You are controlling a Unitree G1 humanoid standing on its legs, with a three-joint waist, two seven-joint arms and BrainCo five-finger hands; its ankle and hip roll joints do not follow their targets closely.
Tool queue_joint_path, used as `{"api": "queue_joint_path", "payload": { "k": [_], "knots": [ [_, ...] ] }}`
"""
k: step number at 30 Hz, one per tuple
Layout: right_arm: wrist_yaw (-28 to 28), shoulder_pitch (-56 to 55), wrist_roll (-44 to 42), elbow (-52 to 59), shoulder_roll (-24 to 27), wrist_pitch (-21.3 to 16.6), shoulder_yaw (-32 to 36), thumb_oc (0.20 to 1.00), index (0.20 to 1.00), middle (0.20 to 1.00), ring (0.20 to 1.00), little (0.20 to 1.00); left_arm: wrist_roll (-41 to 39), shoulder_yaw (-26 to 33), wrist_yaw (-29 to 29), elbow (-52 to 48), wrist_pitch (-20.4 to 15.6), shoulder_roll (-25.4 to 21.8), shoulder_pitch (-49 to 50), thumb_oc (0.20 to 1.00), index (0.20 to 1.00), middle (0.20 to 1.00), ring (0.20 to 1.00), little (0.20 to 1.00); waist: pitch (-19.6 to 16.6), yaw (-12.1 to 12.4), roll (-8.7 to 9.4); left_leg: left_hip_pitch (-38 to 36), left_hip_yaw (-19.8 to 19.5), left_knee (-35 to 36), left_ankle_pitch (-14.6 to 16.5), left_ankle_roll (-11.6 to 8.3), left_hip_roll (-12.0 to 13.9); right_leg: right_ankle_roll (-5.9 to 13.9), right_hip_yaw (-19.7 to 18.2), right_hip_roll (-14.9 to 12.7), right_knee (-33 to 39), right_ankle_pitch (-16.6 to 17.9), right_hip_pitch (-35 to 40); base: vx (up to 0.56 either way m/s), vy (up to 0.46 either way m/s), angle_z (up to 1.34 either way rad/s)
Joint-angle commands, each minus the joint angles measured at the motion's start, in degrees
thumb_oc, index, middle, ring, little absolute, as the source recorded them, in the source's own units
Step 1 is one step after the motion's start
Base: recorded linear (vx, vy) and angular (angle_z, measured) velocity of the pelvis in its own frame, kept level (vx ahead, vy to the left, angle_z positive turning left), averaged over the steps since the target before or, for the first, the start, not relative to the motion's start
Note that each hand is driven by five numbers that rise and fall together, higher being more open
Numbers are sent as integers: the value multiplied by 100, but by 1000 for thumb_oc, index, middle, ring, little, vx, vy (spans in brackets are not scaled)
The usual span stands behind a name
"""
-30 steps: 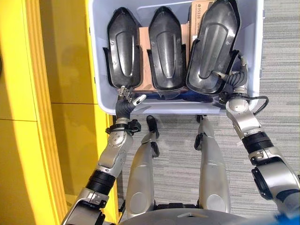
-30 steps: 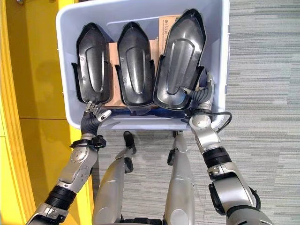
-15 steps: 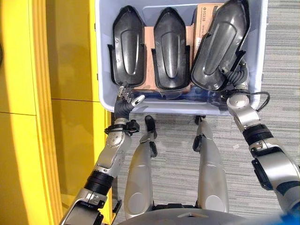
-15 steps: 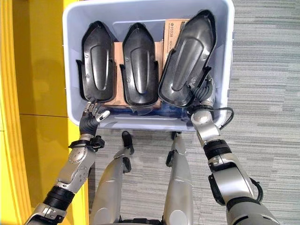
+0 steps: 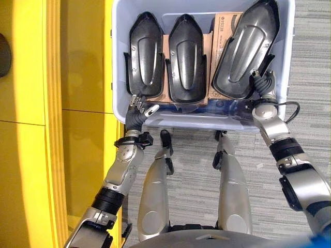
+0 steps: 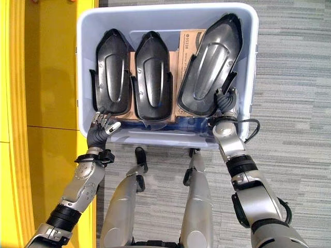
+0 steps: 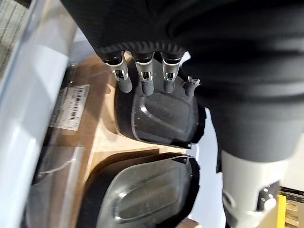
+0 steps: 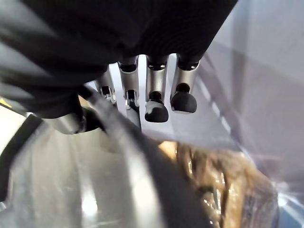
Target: Move parts from the plastic box to the shelf.
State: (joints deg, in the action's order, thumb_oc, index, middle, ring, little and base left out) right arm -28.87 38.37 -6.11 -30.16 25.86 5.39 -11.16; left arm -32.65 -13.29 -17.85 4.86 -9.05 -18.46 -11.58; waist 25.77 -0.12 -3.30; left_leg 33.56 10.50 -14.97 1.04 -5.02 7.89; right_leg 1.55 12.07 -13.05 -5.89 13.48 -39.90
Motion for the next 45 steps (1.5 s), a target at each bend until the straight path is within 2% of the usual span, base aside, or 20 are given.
{"api": "queue_joint_path", "payload": {
  "k": [1,3,5,13,18,24,29,34,36,37,39,40,42,43,44,45],
  "knots": [
    [72,-11,-144,779,-31,-436,5,200,200,200,200,200,20,70,44,-282,-117,-232,234,1000,1000,1000,1000,1000,-28,62,16,-161,-250,306,-85,-140,22,840,-207,-487,-845,-1029,429,0,0,0],
    [52,-147,-106,1169,3,-492,142,200,200,200,200,200,38,103,67,-319,-88,-247,287,1000,1000,1000,1000,1000,-99,37,32,-269,-240,362,-103,-151,24,854,-197,-474,-787,-1005,540,-32,-13,-1],
    [4,-471,-84,2180,-44,-712,437,200,200,200,200,200,38,164,173,-450,-9,-259,513,1000,1000,1000,1000,1000,-265,-16,103,-607,-179,548,-271,-155,30,836,-134,-426,-556,-844,884,-45,-32,-4],
    [269,-1097,7,3193,-191,-1031,524,200,200,200,200,200,46,189,363,-504,32,-268,826,1000,1000,1000,1000,1000,-506,-84,167,-1183,-133,922,-417,-226,112,856,-84,-310,-255,-825,1448,33,-16,-3],
    [629,-1903,12,4086,-280,-1299,634,200,200,200,200,200,100,338,507,-519,78,-191,1218,1000,1000,1000,1000,1000,-716,-153,220,-1741,-68,1252,-527,-281,242,864,-48,-186,-63,-867,1934,54,-27,-4],
    [1030,-2731,-467,4485,-376,-1519,793,200,200,200,200,200,168,562,610,-474,115,-133,1605,1000,1000,1000,1000,1000,-919,-225,205,-2223,4,1469,-591,-317,394,850,-41,-110,-15,-978,2307,43,-13,-5],
    [1446,-3410,-897,4629,-428,-1543,890,200,200,200,200,200,243,807,691,-370,155,-46,1869,1000,1000,1000,1000,1000,-1154,-302,178,-2626,73,1560,-627,-325,499,826,-59,-65,-23,-1105,2651,33,-18,-6],
    [1791,-3793,-1357,4575,-464,-1433,908,200,200,200,200,200,263,1042,749,-276,244,96,2148,1000,1000,1000,1000,1000,-1359,-315,123,-3001,78,1579,-657,-318,664,759,-71,15,-408,-1438,2848,22,-62,-2],
    [1995,-3776,-1579,4562,-432,-1404,728,200,200,200,200,200,297,1282,762,-231,281,223,2495,1000,1000,1000,1000,1000,-1393,-174,102,-3254,43,1570,-824,-336,891,594,3,201,-995,-1864,2901,-21,-203,0],
    [2000,-3735,-1598,4549,-415,-1401,685,200,200,200,200,200,283,1307,760,-237,282,247,2546,1000,1000,1000,1000,1000,-1376,-149,100,-3287,35,1584,-893,-359,945,562,14,254,-1054,-1937,2917,-45,-217,9],
    [2024,-3473,-1578,4527,-358,-1407,522,200,200,200,200,200,215,1387,706,-232,273,329,2655,1000,1000,1000,1000,1000,-1341,24,72,-3278,-65,1629,-1225,-453,1133,461,162,407,-1240,-2084,2888,-118,-248,10],
    [1982,-3188,-1532,4461,-309,-1430,396,200,200,200,200,200,175,1410,690,-219,266,395,2711,1000,1000,1000,1000,1000,-1322,182,21,-3136,-219,1761,-1710,-623,1296,358,367,557,-1249,-2172,2852,-175,-297,-7],
    [1900,-2954,-1433,4408,-271,-1443,344,200,200,200,200,200,124,1389,667,-192,263,456,2703,1000,1000,1000,1000,1000,-1352,351,-7,-2897,-413,1986,-2206,-758,1370,309,663,596,-1075,-2206,2906,-166,-250,25],
    [1820,-2929,-1369,4370,-193,-1452,427,200,200,200,200,200,92,1274,668,-95,266,503,2592,1000,1000,1000,1000,1000,-1362,436,8,-2705,-301,1975,-2503,-764,1331,306,963,496,-830,-2184,3049,-166,-187,140],
    [1791,-2990,-1282,4372,-126,-1438,524,200,200,200,200,200,107,1228,679,-58,284,489,2529,1000,1000,1000,1000,1000,-1344,419,33,-2687,-108,1927,-2483,-712,1301,286,1175,419,-726,-2151,3136,-147,-213,257],
    [1728,-3183,-1156,4340,-51,-1402,683,200,200,200,200,200,117,1158,743,-62,297,488,2502,1000,1000,1000,1000,1000,-1356,344,98,-2850,142,1861,-2158,-684,1203,343,1445,253,-688,-2195,3305,-129,-164,235]
  ]
}}
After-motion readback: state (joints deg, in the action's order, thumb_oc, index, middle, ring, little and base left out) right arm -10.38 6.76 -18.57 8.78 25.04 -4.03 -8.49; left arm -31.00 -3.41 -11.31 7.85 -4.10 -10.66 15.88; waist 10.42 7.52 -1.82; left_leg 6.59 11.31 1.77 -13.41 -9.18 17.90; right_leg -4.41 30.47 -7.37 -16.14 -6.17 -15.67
